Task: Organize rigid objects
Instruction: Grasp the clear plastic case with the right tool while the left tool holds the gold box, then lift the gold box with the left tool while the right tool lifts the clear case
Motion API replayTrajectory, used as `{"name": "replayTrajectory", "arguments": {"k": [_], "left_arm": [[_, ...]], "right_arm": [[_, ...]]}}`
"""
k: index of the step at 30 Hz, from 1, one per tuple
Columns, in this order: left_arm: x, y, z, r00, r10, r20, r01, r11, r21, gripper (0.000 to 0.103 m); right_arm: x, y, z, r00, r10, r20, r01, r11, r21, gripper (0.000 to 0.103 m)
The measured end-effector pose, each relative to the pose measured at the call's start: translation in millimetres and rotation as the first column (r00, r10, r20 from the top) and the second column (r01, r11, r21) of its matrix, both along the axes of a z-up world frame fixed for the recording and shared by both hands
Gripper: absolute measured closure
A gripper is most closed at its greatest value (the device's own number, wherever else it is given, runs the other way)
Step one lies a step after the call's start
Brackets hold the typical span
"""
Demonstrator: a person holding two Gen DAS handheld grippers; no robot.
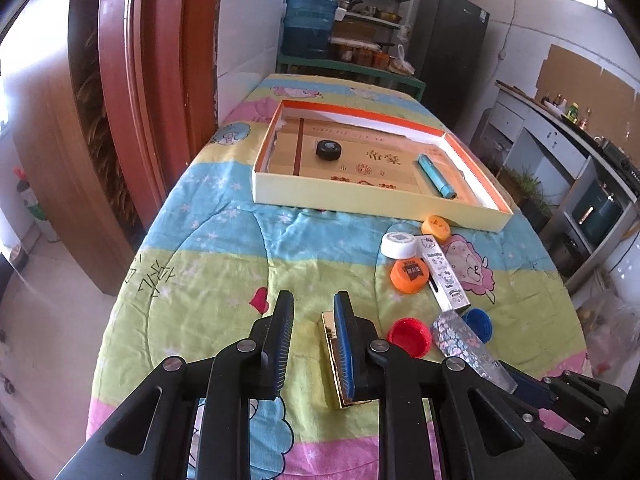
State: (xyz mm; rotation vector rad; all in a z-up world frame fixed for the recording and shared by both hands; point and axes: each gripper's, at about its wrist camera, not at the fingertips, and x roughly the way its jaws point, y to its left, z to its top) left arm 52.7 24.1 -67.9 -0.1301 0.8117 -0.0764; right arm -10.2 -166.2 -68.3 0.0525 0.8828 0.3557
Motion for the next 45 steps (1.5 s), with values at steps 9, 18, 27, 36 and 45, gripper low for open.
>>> {"name": "replayTrajectory", "arguments": {"k": [9,18,27,36,45], "left_arm": [[-0.6,0.8,9.1,1.000,-0.003,0.015,0.003,1.000,-0.003,0.082],[-0.4,-0.8,6.8,1.000,-0.007,0.004,0.007,1.000,-0.009,0.082],[0.2,-1.2,3.6,1.000,-0.017,-0.004,0.017,1.000,-0.010,0.082],[3.4,-4.7,11.0,0.999,-0.030,0.016,0.030,1.000,0.001,0.082],[4.3,-3.5,31.0,0.994,-0.088,0.060,0.091,0.994,-0.057,0.082]], "right_arm": [[-1.7,-5.0,10.8,1.000,0.009,0.012,-0.009,1.000,0.015,0.083],[3.3,16.2,-8.7,0.998,0.063,-0.022,-0.065,0.992,-0.108,0.070],[18.5,24.0,-8.8,0.997,0.069,-0.018,-0.070,0.992,-0.106,0.083],[14.6,9.9,16.3,0.998,0.057,0.037,-0.056,0.997,-0.048,0.083],[20.5,-6.5,41.0,0.996,0.018,0.090,-0.017,1.000,-0.016,0.083]]}}
